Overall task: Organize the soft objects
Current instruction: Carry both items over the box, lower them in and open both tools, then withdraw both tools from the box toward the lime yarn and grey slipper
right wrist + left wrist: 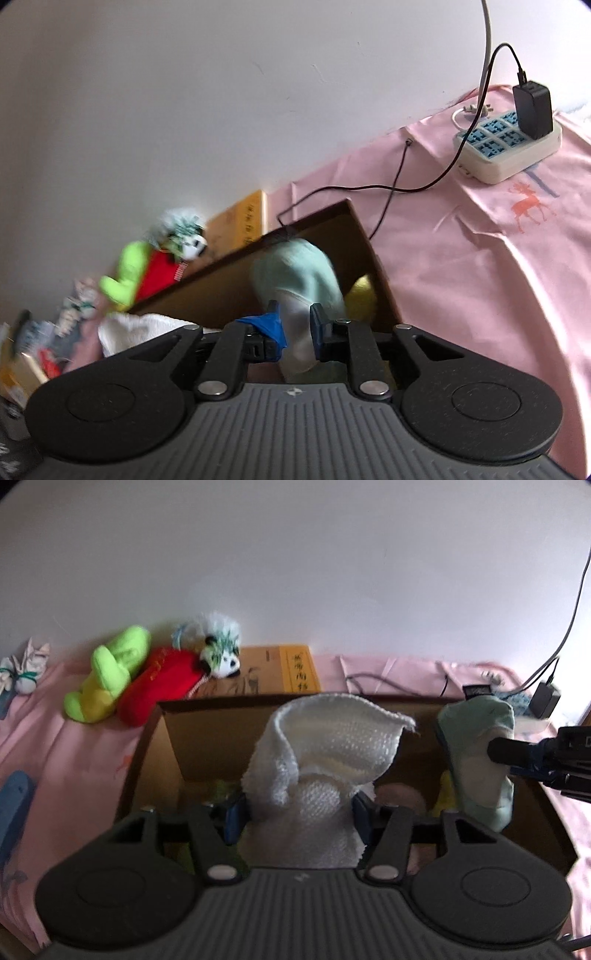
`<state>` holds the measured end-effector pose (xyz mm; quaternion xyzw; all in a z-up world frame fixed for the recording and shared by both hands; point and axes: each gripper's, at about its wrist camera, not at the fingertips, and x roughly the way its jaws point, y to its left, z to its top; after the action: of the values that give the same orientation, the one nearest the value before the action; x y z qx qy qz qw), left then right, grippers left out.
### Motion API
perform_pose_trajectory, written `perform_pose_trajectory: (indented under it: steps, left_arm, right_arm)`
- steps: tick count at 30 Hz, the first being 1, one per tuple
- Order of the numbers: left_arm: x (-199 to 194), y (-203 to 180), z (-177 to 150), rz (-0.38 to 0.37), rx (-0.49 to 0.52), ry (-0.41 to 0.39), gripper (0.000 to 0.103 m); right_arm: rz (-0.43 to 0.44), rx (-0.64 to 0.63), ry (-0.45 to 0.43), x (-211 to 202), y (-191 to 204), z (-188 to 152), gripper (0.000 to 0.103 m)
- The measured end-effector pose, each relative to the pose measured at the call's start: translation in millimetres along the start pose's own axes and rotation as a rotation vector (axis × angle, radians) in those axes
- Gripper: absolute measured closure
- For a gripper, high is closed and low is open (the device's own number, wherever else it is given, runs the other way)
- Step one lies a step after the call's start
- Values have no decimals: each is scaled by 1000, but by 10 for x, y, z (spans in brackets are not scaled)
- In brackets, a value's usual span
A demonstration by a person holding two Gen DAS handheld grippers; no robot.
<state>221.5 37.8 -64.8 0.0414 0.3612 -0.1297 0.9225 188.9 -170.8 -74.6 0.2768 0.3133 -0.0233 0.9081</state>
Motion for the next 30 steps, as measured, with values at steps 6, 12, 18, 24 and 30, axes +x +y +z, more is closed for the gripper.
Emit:
perform_pose_trajectory:
  steps: [6,12,18,24,30]
  left_arm:
    - [22,26,-16,1,10,-4,29]
    - [1,136,-27,-10,-72,33,28]
    - [-152,153,-33,19,-94,59,25]
    - [-404,110,-66,76,-81,59,22]
    - [-735,32,-154,162,-83,41,11]
  right_arm:
    - [4,22,-7,-100,-18,-8,100]
    - [54,-2,-27,-348,90,-86,99]
    - [123,-42,-50,-631,197,-191,99]
    - [209,-56,-57,-882,202,-241,99]
    - [234,-75,-34,-1061,119,-322,98]
